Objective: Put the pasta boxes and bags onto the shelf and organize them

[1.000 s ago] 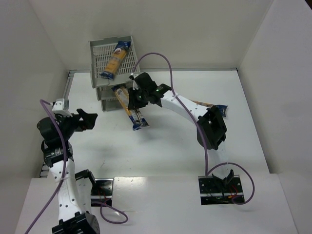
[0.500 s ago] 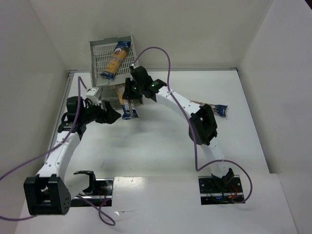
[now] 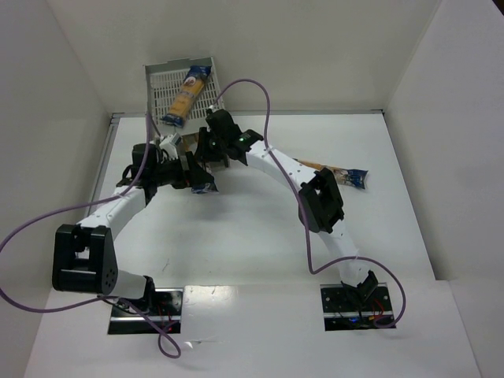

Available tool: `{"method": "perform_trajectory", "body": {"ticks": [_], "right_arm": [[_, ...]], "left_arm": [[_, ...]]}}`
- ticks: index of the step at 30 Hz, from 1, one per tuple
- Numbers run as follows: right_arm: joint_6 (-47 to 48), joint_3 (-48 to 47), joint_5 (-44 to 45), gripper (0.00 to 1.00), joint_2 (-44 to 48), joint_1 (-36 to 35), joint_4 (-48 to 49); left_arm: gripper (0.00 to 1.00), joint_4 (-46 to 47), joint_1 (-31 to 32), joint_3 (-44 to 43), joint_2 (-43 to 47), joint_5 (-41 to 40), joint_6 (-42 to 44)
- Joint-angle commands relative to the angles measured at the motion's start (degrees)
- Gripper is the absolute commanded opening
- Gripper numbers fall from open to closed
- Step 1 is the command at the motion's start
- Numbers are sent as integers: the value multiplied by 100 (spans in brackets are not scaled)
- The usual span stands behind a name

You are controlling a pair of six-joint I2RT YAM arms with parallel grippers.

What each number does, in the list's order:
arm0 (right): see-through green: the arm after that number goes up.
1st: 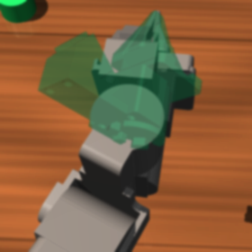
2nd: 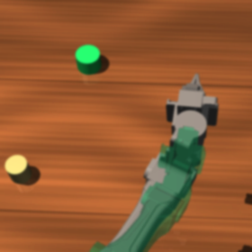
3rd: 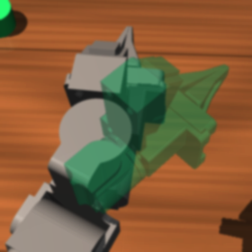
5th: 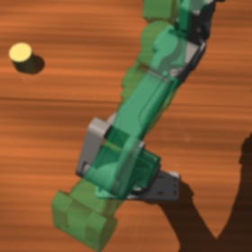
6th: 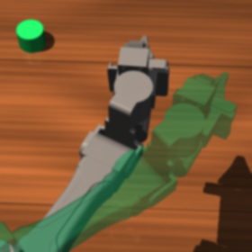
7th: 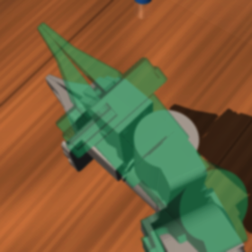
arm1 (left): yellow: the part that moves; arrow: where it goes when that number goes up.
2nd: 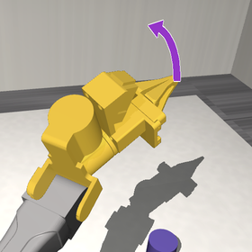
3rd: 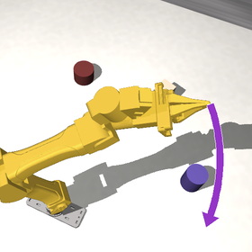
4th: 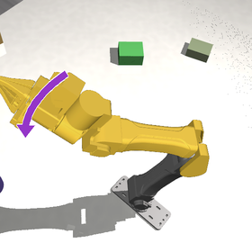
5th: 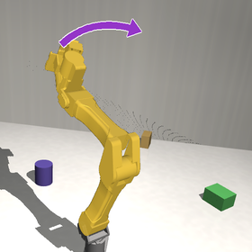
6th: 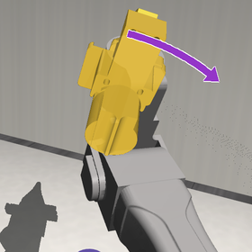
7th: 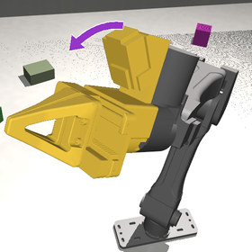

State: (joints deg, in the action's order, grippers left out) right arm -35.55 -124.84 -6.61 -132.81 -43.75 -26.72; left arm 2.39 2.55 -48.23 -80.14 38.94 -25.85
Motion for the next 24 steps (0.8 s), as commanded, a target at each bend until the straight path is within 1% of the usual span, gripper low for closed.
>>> {"method": "perform_trajectory", "body": {"ticks": [1, 2, 3, 5, 6, 7, 8, 9, 12, 13, 14, 15, 16, 19, 20, 23, 24], "right_arm": [[-172, -603, 222, 0, 124, 94, 1134], [-172, -603, 222, 0, 124, 94, 1134], [-241, -603, 222, 0, 124, 94, 1134], [-242, -603, 222, 0, 124, 94, 1134], [-242, -603, 222, 0, 124, 94, 1134], [-242, -603, 222, 0, 124, 94, 1134], [-242, -603, 222, 1, 185, 94, 1134], [-242, -542, 170, 9, 186, 94, 1134], [-180, -489, 81, 22, 238, 94, 1187], [-128, -437, 29, 42, 238, 94, 1187], [-128, -436, -33, 50, 238, 94, 1187], [-41, -384, -94, 53, 299, 94, 1239], [47, -323, -182, 61, 361, 94, 1239], [214, -147, -454, 75, 501, 94, 1292], [267, -146, -559, 83, 502, 94, 1292], [575, 81, -613, 91, 765, 94, 1292], [671, 221, -613, 91, 844, 94, 1231]], "left_arm": [[99, 525, 61, -143, -11, 272, -298], [96, 525, 62, -143, -63, 324, -298], [91, 595, 62, -143, -63, 325, -298], [63, 674, 62, -82, -116, 378, -298], [53, 675, 62, -82, -116, 325, -298], [46, 762, 62, -82, -177, 325, -359], [36, 858, 62, -82, -178, 325, -360], [31, 920, 62, -29, -178, 325, -360], [19, 1210, 62, -29, -178, 325, -492], [17, 1263, 62, -29, -178, 221, -579], [17, 1316, 62, -29, -178, 167, -640], [17, 1377, 62, -29, -178, 115, -641], [16, 1378, 62, -98, -178, 62, -719], [16, 1431, 62, -152, -178, 61, -948], [16, 1431, 62, -204, -178, 61, -1001], [16, 1509, -61, -205, -178, 61, -1194], [16, 1571, -200, -205, -178, -17, -1412]]}}
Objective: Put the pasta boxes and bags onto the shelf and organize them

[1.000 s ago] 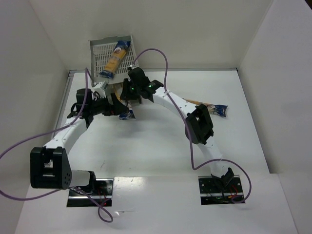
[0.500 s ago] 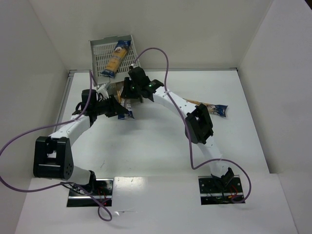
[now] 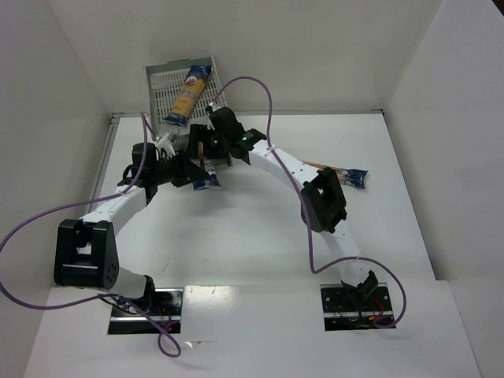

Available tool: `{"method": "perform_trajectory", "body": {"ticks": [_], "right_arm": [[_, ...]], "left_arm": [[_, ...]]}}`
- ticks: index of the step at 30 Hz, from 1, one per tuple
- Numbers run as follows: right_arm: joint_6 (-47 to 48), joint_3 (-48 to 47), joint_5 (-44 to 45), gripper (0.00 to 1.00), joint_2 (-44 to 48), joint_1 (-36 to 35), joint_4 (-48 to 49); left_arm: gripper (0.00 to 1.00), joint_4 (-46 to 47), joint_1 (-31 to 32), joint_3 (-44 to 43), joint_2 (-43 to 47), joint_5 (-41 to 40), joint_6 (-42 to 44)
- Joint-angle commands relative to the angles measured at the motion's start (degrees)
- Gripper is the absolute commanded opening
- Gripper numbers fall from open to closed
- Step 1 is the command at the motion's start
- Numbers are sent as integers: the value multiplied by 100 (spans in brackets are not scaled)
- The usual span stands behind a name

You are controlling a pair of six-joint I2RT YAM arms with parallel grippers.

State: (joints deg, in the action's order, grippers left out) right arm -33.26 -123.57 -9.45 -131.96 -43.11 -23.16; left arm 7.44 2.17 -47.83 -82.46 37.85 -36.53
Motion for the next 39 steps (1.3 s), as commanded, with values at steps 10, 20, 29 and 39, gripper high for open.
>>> {"method": "perform_trajectory", "body": {"ticks": [10, 20, 29, 39], "right_arm": [[1391, 1098, -487, 93, 1840, 31, 690], [2657, 2028, -461, 64, 2525, 31, 566], [3334, 2873, -1120, 15, 2527, -21, 1120], [3985, 2768, -1480, 0, 2008, -610, 1410]], "left_arm": [[21, 1251, -349, -771, -209, -93, -56], [29, 1523, -349, -1228, -798, -699, 182], [92, 1199, -349, -1079, -518, -893, 199], [100, -478, -349, -824, 932, -2200, 848]]}}
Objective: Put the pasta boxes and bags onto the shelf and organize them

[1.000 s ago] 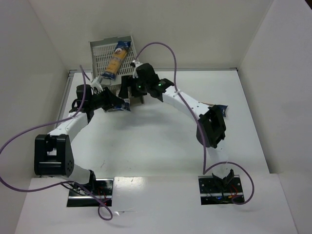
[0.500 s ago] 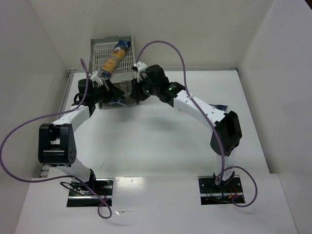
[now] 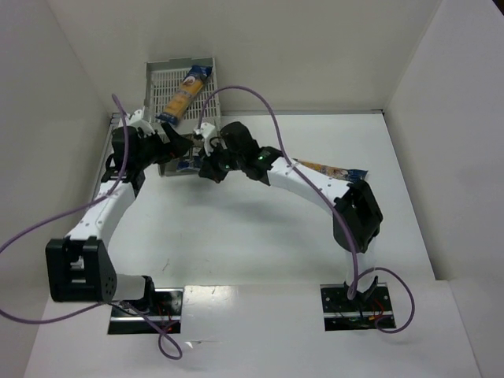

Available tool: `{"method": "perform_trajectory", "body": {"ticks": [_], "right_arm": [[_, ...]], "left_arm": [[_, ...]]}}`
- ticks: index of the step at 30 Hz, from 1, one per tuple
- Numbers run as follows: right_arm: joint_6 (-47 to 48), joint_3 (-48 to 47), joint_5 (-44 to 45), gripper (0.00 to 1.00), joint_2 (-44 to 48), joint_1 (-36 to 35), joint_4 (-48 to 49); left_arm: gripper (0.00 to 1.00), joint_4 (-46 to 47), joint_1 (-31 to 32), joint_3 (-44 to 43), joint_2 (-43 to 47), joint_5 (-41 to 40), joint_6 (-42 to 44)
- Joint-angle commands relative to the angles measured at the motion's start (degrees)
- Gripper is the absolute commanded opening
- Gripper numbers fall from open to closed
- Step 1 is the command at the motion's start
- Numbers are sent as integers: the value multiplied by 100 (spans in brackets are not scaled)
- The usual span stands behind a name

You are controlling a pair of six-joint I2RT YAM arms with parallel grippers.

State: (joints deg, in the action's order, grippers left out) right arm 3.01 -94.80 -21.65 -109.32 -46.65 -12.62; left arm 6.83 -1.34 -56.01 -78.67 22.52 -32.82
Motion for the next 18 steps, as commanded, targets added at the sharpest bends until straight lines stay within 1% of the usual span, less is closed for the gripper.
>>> {"method": "perform_trajectory", "body": {"ticks": [1, 2, 4, 5, 6, 7, 9, 10, 11, 12, 13, 18], "right_arm": [[359, -108, -261, 0, -370, -257, 427], [359, -108, -261, 0, -423, -344, 488], [219, -239, -138, 0, -659, -423, 611], [218, -327, -138, 0, -774, -493, 664], [218, -537, 132, 0, -914, -555, 743], [70, -670, 317, 0, -1064, -555, 744], [-71, -1126, 826, 0, -1556, -555, 744], [-72, -1285, 1386, 0, -1705, -555, 744], [-72, -1478, 1670, 0, -1924, -555, 744], [6, -1540, 1951, 0, -2005, -555, 926], [68, -1593, 2502, 0, -2075, -555, 1015], [420, -2129, 3605, 0, -2532, -555, 1341]], "left_arm": [[100, -663, 3, -76, 781, -897, 478], [100, -1100, 3, -77, 888, -1334, 478], [100, -1524, 3, -156, 1221, -1671, 478], [100, -1588, 3, -156, 1345, -1916, 478], [100, -1588, 3, -156, 1485, -1997, 478], [100, -1588, 3, -69, 1748, -1997, 478], [100, -1519, 3, 160, 1995, -2076, 478], [100, -1518, 3, 213, 2170, -2077, 426], [100, -1518, 3, 213, 2242, -2146, 425], [100, -1518, -58, 283, 2295, -2147, 425], [100, -1518, -59, 344, 2382, -2147, 373], [100, -1571, -401, 555, 2515, -2033, 206]]}}
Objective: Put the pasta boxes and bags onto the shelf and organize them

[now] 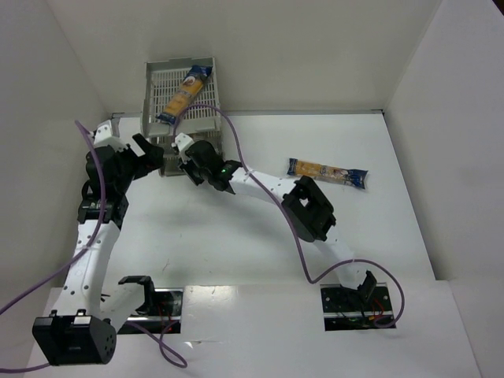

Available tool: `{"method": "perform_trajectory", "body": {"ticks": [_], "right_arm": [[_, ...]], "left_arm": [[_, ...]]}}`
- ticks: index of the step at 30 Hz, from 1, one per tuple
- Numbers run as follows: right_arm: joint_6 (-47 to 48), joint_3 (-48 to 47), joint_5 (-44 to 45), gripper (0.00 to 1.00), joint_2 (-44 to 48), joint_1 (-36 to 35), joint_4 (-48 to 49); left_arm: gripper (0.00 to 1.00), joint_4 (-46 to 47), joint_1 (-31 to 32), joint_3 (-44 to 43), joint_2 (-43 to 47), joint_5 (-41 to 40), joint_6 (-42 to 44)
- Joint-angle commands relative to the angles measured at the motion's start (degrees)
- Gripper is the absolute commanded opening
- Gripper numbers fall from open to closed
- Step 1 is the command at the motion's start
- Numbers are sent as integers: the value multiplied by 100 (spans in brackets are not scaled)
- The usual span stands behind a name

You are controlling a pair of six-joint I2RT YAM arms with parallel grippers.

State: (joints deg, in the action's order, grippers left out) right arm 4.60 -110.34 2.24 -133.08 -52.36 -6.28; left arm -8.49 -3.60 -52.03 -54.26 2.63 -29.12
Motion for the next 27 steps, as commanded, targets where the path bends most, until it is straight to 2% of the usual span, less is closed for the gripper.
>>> {"method": "perform_trajectory", "body": {"ticks": [1, 8, 13, 15, 18, 20, 21, 22, 23, 26, 27], "right_arm": [[313, -689, 1348, 0, -244, 15, 707], [541, -2032, 1832, 0, -965, 15, 822], [674, -2509, 2149, 0, -1265, 15, 664], [472, -2580, 1904, 0, -1134, 15, 393], [349, -2580, 1044, 0, -643, 15, -133], [349, -2432, 116, 24, -317, 15, -434], [462, -2309, -273, 47, 67, 15, -548], [532, -2194, -686, 94, 263, 85, -889], [603, -1993, -1386, 100, 430, 190, -1101], [1532, -1449, -2400, 100, 1220, 244, -2102], [1805, -1237, -2404, 100, 1440, 296, -2314]], "left_arm": [[100, -39, -177, 158, 73, -44, -242], [100, 67, -352, 228, -41, 238, -383], [100, 120, -352, 228, -94, 290, -383], [100, 120, -352, 228, -94, 351, -383], [100, 181, -352, 228, -94, 422, -445], [100, 242, -352, 290, -94, 553, -497], [100, 243, -352, 351, -94, 554, -498], [100, 295, -352, 351, -33, 606, -498], [100, 295, -352, 430, -32, 607, -498], [100, 357, -405, 501, 90, 555, -498], [100, 357, -405, 562, 143, 554, -498]]}}
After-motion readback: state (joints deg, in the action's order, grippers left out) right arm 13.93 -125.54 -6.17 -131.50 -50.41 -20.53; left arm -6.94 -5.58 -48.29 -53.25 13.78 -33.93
